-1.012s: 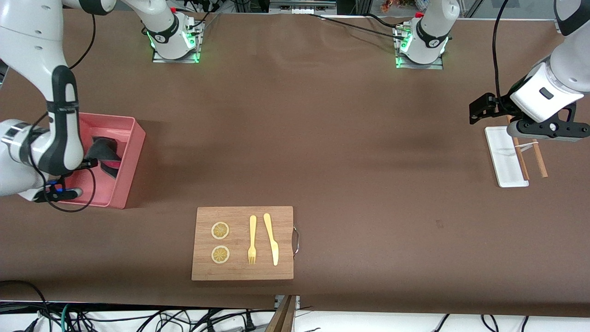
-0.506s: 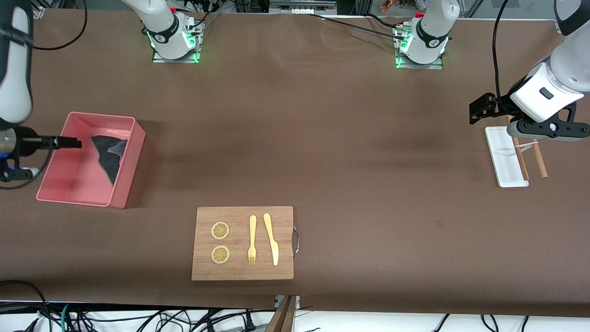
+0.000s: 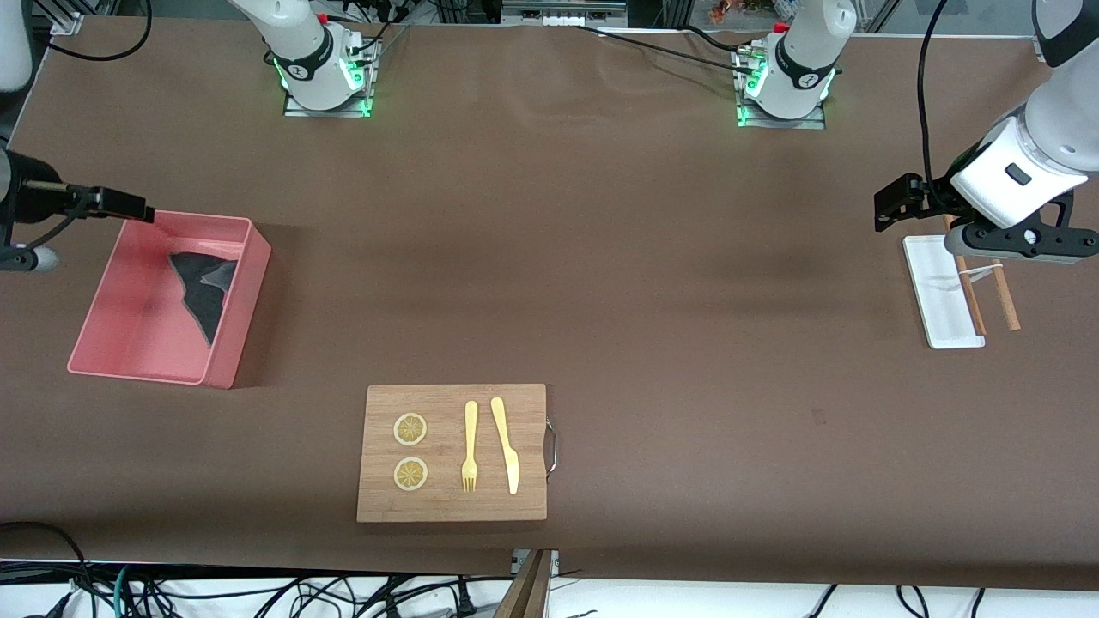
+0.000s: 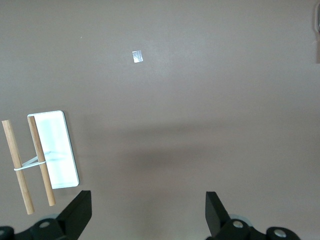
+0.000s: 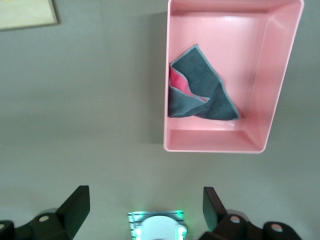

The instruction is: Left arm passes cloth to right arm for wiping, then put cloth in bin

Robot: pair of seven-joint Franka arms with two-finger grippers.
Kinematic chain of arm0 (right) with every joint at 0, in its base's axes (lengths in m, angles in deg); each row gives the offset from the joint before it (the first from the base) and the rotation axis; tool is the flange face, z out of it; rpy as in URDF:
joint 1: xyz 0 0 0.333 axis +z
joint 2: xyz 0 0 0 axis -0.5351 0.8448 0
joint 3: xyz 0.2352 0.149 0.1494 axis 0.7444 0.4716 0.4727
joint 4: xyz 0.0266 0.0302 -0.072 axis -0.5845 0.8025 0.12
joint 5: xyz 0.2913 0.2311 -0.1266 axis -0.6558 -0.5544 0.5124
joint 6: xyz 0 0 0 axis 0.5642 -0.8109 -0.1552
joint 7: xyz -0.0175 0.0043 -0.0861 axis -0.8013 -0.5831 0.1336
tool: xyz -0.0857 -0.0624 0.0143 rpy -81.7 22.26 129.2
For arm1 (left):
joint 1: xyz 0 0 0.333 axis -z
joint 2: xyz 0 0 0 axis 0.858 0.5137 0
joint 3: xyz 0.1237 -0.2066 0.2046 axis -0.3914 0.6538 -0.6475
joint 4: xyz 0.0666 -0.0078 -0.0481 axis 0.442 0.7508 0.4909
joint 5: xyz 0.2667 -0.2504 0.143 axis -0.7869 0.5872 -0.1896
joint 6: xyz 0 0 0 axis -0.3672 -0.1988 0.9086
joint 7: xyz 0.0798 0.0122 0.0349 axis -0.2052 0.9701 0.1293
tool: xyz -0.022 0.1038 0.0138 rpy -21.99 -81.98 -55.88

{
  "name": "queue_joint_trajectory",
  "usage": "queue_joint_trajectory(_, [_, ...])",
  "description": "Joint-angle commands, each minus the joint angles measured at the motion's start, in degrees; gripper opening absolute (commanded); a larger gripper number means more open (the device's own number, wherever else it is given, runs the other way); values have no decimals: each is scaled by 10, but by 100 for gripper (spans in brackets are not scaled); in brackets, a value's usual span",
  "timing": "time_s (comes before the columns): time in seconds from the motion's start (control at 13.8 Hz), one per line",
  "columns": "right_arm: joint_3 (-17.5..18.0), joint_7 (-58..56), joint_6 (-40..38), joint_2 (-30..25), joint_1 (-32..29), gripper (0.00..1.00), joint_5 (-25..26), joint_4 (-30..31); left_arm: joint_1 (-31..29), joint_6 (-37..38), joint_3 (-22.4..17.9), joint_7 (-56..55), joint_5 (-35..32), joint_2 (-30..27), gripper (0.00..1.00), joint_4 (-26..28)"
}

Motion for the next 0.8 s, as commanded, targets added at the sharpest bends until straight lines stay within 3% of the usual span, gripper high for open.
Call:
queue_joint_trajectory(0.0, [46, 43, -7, -23, -18, 100, 12, 6, 1, 2, -2, 6, 7, 7, 100, -14])
queue_joint_trajectory(0.51, [74, 40, 32, -45, -27, 100, 17, -16, 2, 2, -2, 6, 7, 7, 100, -14])
queue_joint_trajectory(0.72, [81, 38, 1, -56, -31, 100, 32, -19, 2, 2, -2, 6, 6, 7, 100, -14])
